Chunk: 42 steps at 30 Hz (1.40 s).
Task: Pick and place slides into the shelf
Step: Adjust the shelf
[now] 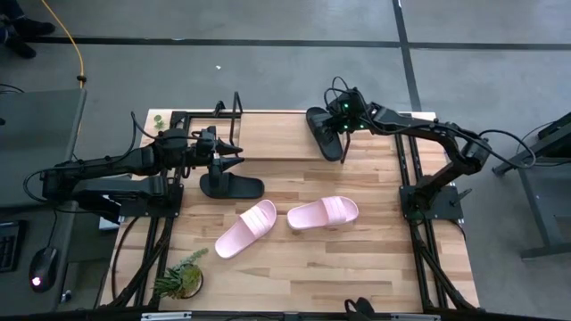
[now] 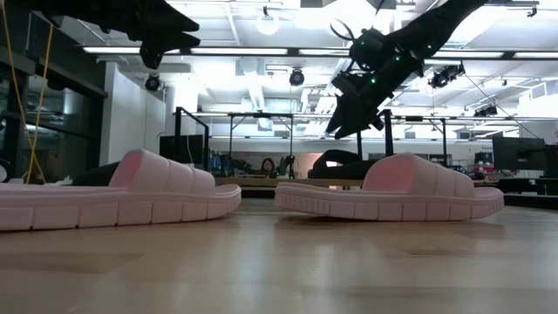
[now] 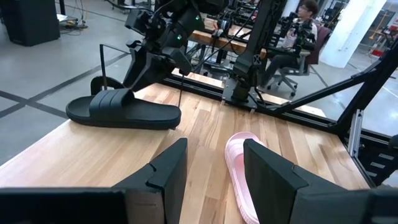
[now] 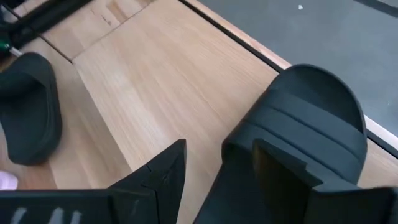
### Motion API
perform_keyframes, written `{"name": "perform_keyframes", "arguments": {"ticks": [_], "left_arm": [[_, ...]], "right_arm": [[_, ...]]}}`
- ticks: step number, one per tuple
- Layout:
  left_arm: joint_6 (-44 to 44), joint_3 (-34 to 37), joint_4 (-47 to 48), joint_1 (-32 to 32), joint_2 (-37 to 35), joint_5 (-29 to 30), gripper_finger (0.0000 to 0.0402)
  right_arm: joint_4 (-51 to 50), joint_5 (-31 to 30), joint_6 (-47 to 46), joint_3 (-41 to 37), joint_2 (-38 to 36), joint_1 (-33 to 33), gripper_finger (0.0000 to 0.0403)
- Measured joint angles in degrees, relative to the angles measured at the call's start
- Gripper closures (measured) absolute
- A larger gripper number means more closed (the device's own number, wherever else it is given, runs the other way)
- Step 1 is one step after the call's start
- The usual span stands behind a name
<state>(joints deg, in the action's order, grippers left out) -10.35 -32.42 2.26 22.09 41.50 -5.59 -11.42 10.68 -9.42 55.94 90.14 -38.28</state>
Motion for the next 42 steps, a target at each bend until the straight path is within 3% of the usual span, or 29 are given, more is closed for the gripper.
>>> {"name": "perform_keyframes", "arguments": {"ticks": [9, 16, 42], "left_arm": [[-0.04, 0.00, 0.09, 0.00, 0.00, 0.01, 0.0259], [-0.08, 0.00, 0.09, 0.00, 0.00, 0.01, 0.0259], [-0.45, 0.00, 0.77, 0.00, 0.02, 0.01, 0.0259]], "right_arm": [[9.17, -2.54, -0.94, -4.72, -0.40, 0.00, 0.0226], [14.84, -0.60, -2.45, -6.55, -0.45, 0.04, 0.0226], [14.97, -4.19, -3.62, -6.57, -0.45, 1.18, 0.0226]]}}
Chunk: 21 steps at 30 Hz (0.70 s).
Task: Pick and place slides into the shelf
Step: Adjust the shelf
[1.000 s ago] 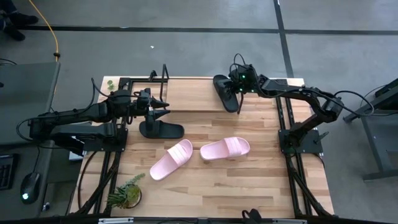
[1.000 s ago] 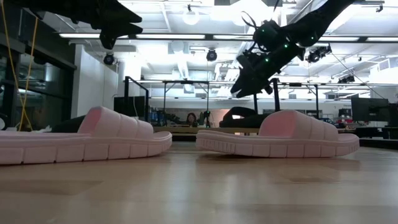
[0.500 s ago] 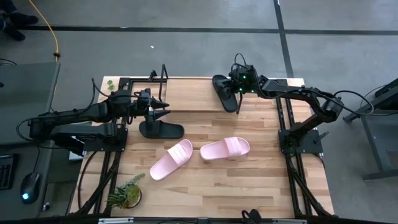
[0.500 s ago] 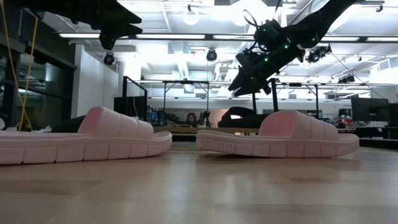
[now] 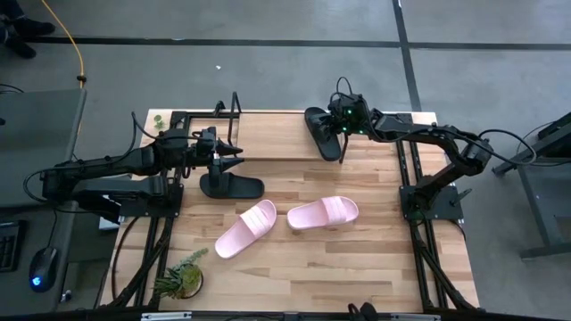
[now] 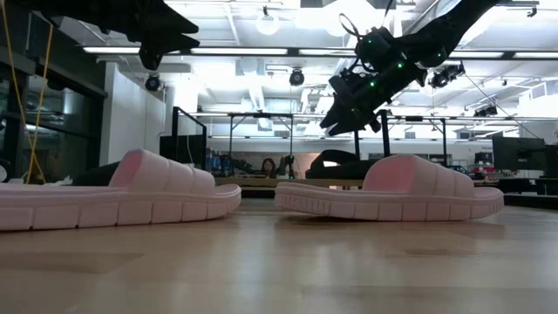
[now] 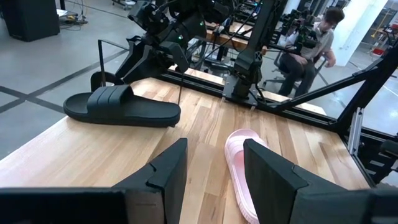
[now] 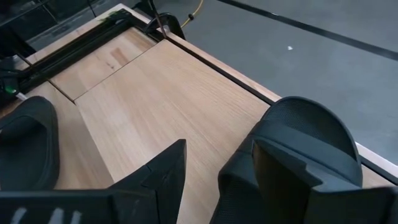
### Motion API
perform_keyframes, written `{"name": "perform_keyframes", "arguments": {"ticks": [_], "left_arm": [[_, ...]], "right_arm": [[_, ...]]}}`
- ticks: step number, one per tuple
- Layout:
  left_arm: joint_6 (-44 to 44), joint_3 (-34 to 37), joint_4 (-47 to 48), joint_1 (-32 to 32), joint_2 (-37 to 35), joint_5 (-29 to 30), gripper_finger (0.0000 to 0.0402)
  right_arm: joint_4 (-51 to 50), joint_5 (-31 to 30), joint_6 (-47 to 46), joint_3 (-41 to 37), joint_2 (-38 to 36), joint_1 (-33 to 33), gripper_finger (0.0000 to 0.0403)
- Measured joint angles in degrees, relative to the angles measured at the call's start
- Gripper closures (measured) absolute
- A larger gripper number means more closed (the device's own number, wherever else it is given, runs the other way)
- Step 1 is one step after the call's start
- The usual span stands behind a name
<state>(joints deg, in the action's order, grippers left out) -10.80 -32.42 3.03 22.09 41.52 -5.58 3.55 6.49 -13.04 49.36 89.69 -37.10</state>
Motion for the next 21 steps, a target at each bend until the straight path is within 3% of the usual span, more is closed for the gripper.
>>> {"name": "perform_keyframes", "arguments": {"ticks": [14, 21], "left_arm": [[0.01, 0.00, 0.15, 0.02, 0.00, 0.33, 0.0259], [0.03, 0.00, 0.15, 0.02, 0.00, 0.04, 0.0259]], "right_arm": [[-1.06, -3.70, 0.53, -1.00, -3.33, 3.27, 0.0226], [-12.25, -6.60, 0.28, -1.56, -10.43, 3.43, 0.0226]]}}
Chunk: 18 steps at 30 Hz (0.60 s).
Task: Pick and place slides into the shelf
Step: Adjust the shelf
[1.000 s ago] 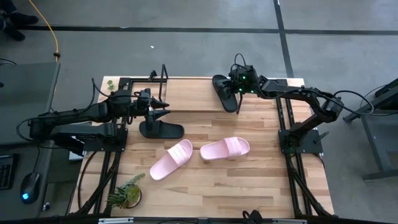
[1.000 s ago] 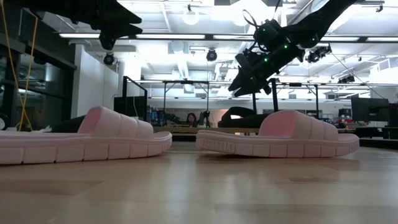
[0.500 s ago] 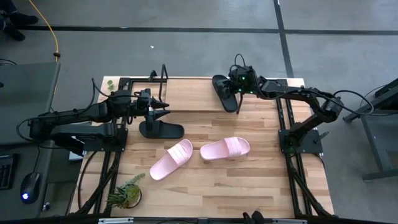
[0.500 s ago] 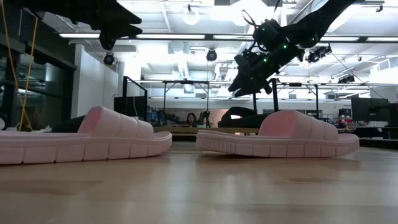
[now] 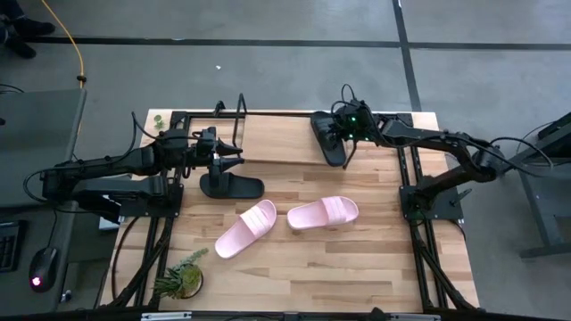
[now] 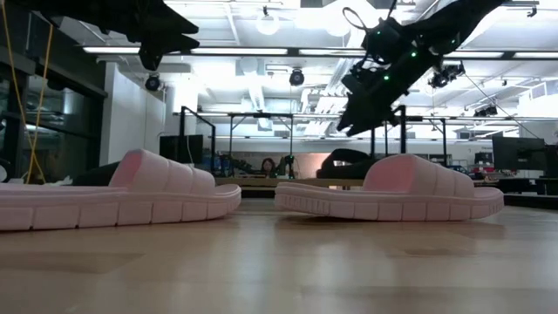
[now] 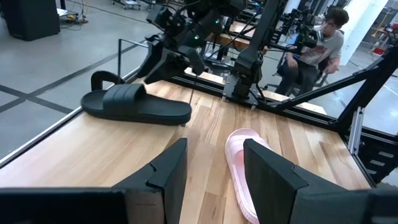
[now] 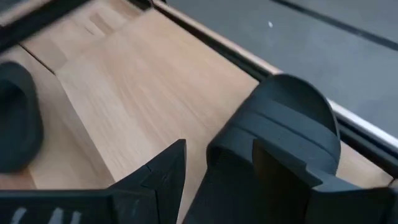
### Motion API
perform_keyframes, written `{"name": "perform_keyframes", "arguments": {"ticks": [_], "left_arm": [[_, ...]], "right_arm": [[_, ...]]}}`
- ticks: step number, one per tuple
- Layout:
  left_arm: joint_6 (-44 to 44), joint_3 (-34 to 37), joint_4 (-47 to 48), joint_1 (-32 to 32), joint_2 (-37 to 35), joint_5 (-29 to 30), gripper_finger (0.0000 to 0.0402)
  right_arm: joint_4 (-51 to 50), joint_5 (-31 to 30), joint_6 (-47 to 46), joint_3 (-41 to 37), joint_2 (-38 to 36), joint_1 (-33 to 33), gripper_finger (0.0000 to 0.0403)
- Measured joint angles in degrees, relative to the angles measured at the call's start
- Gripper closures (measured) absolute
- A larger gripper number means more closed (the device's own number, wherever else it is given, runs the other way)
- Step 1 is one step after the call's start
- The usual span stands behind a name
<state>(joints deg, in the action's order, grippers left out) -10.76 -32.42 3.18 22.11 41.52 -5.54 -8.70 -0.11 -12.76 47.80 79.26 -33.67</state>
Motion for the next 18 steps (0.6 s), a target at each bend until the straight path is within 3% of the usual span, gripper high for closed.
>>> {"name": "perform_keyframes", "arguments": {"ticks": [9, 13, 18], "left_arm": [[-0.02, 0.00, -0.04, 0.00, -0.01, 0.00, 0.0259], [0.00, 0.00, -0.07, 0.00, -0.02, 0.17, 0.0259], [0.00, 0.00, -0.03, 0.00, 0.00, 0.17, 0.0259]], "right_arm": [[-6.12, -2.77, 0.92, -0.03, -2.12, -0.48, 0.0226], [-6.25, -2.46, 1.68, 0.24, 0.74, -0.45, 0.0226], [0.45, -3.50, 3.92, 0.82, 6.84, -0.48, 0.0226]]}}
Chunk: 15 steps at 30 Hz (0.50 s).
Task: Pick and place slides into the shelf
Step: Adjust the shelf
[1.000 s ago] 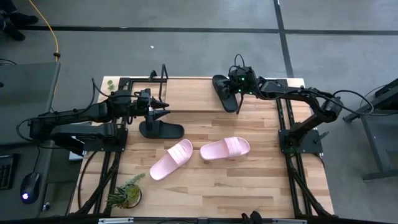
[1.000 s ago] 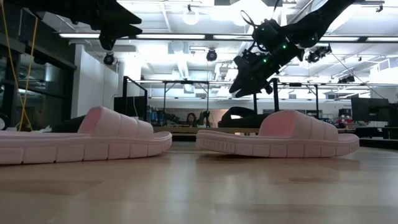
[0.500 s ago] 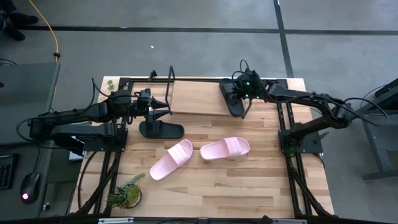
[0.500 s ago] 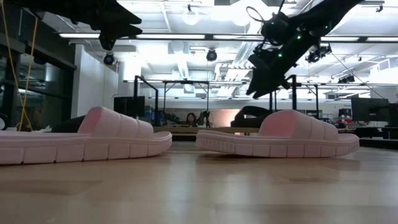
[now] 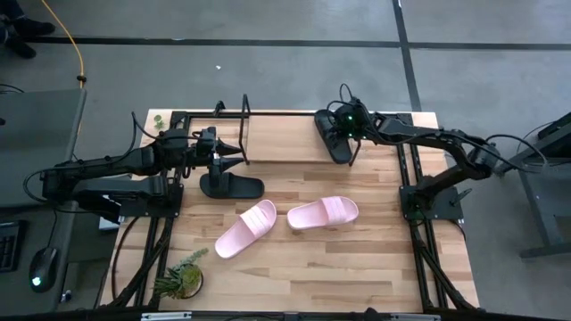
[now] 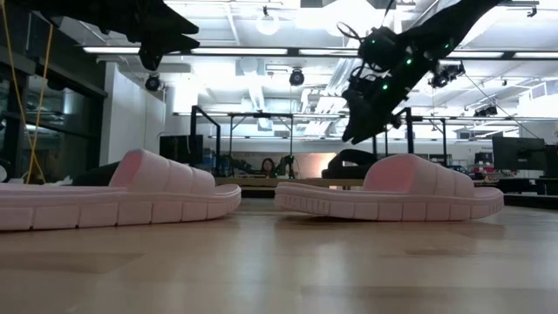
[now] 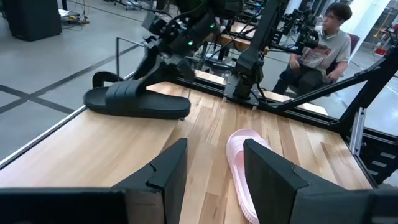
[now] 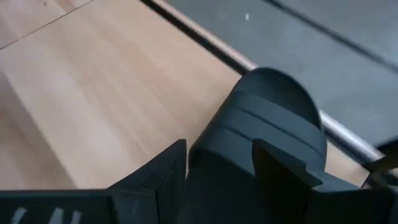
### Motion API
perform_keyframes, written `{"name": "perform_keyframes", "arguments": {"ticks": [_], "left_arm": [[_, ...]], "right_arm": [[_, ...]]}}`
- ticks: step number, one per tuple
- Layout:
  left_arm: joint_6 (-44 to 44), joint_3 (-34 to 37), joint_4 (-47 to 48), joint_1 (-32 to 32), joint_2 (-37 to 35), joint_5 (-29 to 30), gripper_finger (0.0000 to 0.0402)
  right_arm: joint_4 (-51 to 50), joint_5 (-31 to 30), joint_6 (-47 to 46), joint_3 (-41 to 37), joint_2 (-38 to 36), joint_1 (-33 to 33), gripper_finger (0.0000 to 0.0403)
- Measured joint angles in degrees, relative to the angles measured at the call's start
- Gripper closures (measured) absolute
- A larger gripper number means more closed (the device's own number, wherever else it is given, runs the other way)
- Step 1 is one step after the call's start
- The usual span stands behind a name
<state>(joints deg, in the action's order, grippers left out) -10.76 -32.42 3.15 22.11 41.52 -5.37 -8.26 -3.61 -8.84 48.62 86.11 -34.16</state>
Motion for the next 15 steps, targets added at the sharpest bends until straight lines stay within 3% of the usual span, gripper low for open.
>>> {"name": "perform_keyframes", "arguments": {"ticks": [5, 15], "left_arm": [[-0.02, 0.00, 0.24, 0.00, -0.01, 0.00, 0.0259], [0.00, 0.02, 0.42, 0.00, 0.00, 0.02, 0.0259]], "right_arm": [[5.14, -2.07, -0.26, 0.24, 2.46, -0.34, 0.0226], [6.63, -0.52, -1.78, 0.24, 2.07, -0.22, 0.0226]]}}
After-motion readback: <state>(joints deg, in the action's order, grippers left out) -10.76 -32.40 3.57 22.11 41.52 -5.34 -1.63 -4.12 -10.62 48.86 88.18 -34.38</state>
